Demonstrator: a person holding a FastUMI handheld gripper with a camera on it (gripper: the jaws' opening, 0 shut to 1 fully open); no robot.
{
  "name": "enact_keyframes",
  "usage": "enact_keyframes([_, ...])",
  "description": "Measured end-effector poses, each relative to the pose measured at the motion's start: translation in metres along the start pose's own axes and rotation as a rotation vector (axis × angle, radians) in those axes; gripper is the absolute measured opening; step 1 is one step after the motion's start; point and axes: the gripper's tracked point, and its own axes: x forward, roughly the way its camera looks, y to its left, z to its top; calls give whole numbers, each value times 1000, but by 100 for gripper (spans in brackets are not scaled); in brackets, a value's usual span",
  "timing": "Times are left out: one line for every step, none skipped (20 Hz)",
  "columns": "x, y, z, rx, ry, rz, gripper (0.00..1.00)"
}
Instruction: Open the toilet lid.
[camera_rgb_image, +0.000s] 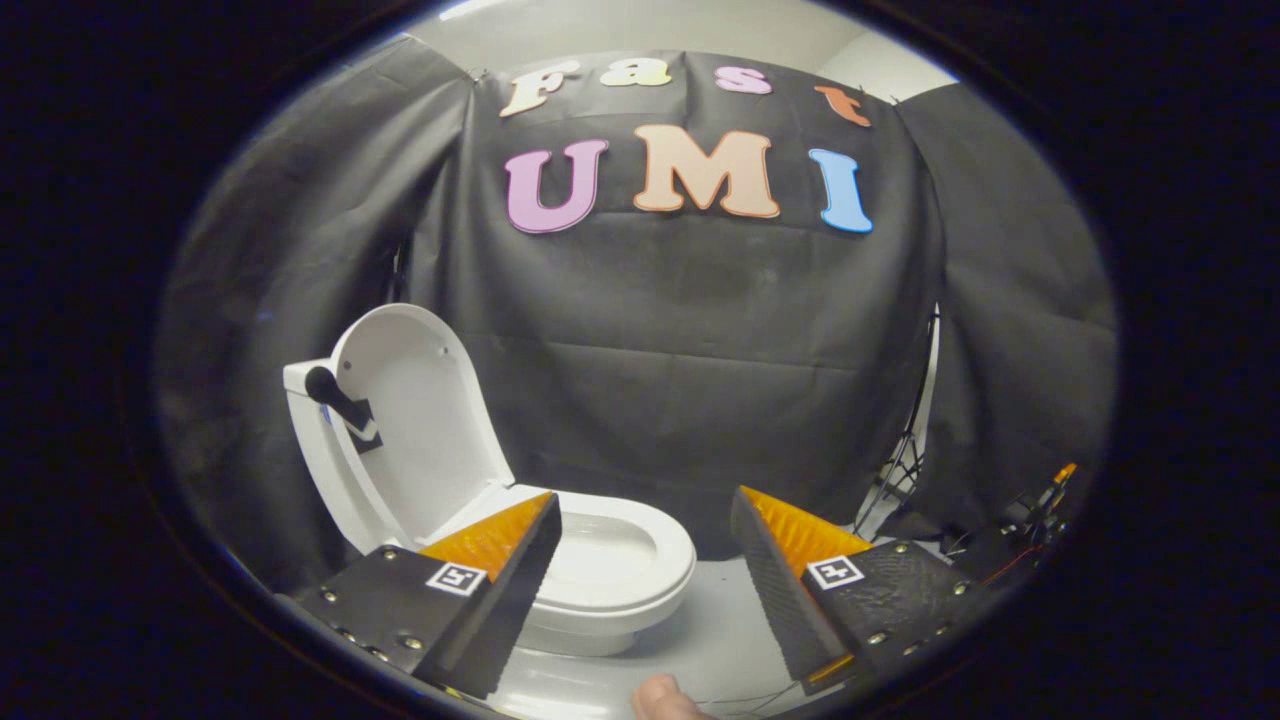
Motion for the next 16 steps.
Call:
enact_keyframes([0, 1, 2, 17, -3, 1, 100])
enact_keyframes([-1, 1, 4, 38, -5, -2, 100])
enact_keyframes([-2, 3, 10, 64, -17, 3, 100])
enact_keyframes([-4, 6, 14, 83, -25, 12, 100])
enact_keyframes([-5, 8, 17, 92, -33, 9, 100])
enact_keyframes([-5, 8, 20, 94, -42, 6, 100])
enact_keyframes([-6, 10, 21, 89, -48, 5, 100])
enact_keyframes([-6, 12, 21, 80, -49, 5, 100])
enact_keyframes([-5, 15, 20, 70, -44, 8, 100])
enact_keyframes([-4, 18, 17, 61, -39, 11, 100])
enact_keyframes([-3, 20, 16, 50, -37, 11, 100])
enact_keyframes([-3, 23, 16, 38, -37, 14, 100])
enact_keyframes([-2, 26, 16, 25, -37, 17, 100])
enact_keyframes([-2, 30, 16, 11, -38, 21, 100])
enact_keyframes([-2, 33, 16, -1, -38, 25, 100])
enact_keyframes([-1, 37, 15, -11, -36, 31, 100])
